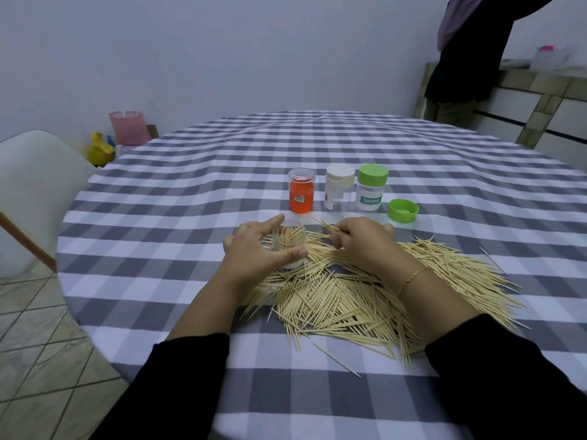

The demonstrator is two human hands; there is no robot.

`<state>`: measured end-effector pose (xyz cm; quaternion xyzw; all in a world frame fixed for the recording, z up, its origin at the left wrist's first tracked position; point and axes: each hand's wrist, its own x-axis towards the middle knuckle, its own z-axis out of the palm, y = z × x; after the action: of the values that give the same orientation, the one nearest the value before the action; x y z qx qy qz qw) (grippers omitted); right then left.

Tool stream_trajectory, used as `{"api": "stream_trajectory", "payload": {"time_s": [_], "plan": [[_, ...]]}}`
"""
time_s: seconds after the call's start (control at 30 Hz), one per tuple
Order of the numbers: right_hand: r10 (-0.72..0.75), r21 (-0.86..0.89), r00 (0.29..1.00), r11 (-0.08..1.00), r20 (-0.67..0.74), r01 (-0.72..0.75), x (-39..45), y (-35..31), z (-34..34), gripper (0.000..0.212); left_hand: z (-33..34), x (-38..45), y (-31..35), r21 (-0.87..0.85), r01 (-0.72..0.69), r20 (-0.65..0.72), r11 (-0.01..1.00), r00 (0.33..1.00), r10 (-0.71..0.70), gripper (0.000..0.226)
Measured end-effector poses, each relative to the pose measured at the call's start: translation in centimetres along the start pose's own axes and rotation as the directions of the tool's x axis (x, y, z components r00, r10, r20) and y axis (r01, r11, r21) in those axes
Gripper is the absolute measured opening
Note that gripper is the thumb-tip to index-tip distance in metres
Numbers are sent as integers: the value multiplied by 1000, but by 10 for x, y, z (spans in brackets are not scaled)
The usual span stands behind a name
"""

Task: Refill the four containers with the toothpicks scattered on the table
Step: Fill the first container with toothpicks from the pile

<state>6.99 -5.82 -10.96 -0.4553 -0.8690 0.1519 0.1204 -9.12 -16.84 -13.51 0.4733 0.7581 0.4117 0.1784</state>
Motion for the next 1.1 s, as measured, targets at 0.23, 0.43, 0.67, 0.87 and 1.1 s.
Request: {"api": "stream_trajectory", "payload": {"time_s": [0.23, 0.43, 0.67, 0.87, 1.1], "plan": [[28, 261, 1000, 965, -8, -24, 0, -2, -3, 36, 0, -2, 2, 19, 7, 10, 1000, 1000, -7, 90], [101, 676, 995, 733, -5, -71, -4, -13, -8, 17, 2, 0, -2, 13, 11, 8, 1000, 1000, -11, 97], [170, 930, 985, 360, 12, -73, 6, -27, -4, 13, 3, 2, -5, -1, 9, 12, 1000, 1000, -9, 100], [167, 999, 986, 29, 8, -13, 11, -53, -5, 16, 6, 5, -10, -28, 2, 5, 1000, 1000, -2, 99], [132, 999, 991, 21, -40, 37, 20, -71, -6, 16, 5, 5, -8, -34, -24, 3, 999, 1000, 24, 97]]}}
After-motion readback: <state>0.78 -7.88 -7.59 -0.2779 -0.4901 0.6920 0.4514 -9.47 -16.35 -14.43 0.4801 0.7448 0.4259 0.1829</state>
